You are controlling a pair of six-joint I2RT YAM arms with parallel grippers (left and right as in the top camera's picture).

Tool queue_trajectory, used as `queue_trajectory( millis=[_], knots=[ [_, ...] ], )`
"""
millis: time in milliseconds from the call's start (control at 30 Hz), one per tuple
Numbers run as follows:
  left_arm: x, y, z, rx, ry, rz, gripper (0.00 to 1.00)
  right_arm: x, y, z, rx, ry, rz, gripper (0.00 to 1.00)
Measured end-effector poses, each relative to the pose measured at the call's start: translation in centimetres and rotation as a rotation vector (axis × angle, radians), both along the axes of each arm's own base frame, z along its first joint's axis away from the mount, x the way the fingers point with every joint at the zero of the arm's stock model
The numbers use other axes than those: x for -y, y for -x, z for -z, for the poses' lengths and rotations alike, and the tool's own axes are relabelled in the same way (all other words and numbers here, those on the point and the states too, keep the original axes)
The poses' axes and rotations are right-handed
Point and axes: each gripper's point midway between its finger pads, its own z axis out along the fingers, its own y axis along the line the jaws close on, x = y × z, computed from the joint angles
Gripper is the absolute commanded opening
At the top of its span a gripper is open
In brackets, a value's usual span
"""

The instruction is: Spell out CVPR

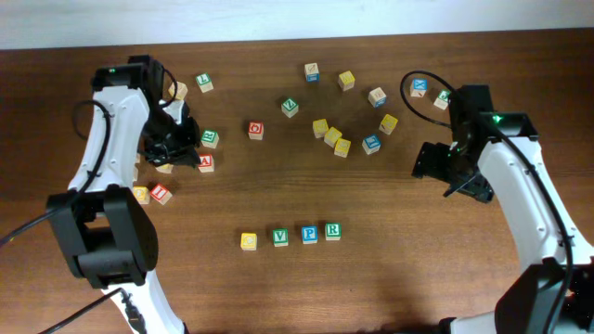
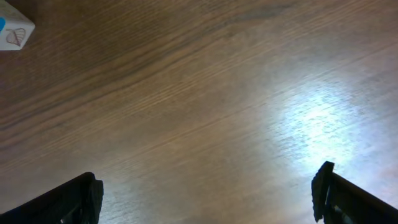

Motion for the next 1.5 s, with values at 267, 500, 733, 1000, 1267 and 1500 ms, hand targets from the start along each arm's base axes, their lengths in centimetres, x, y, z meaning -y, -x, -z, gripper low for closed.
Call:
queue_trajectory(
  millis=[267, 500, 733, 1000, 1267, 1500],
  knots=[
    [1.5, 3.1, -0.8, -0.110, 0.009, 0.087, 0.00, -1.6, -0.2, 1.3, -0.037, -0.086, -0.008, 0.49],
    [5.9, 3.8, -0.8, -0.098, 0.002, 0.227, 0.00, -4.2, -0.5, 2.0, -0.048, -0.103, -0.083, 0.49],
    [5.9, 4.7, -6.5, 0.077, -0.003, 0.233, 0.00, -6.1, -1.3, 2.1, -0.017, -0.104, -0.142, 0.48],
    [4.7, 9.5, -16.1, 0.439, -0.023, 0.156, 0.00, -6.1, -1.5, 2.2, -0.010, -0.104, -0.143, 0.37],
    [4.3, 12.0, -6.5, 0.317, -0.021, 0.031, 0.00, -6.9, -1.4, 2.2, -0.012, -0.150, -0.146, 0.18],
    [4.0, 14.5, 0.8, 0.172, -0.032, -0.091, 0.00, -9.4, -0.8, 2.2, -0.025, -0.196, -0.206, 0.18]
  ],
)
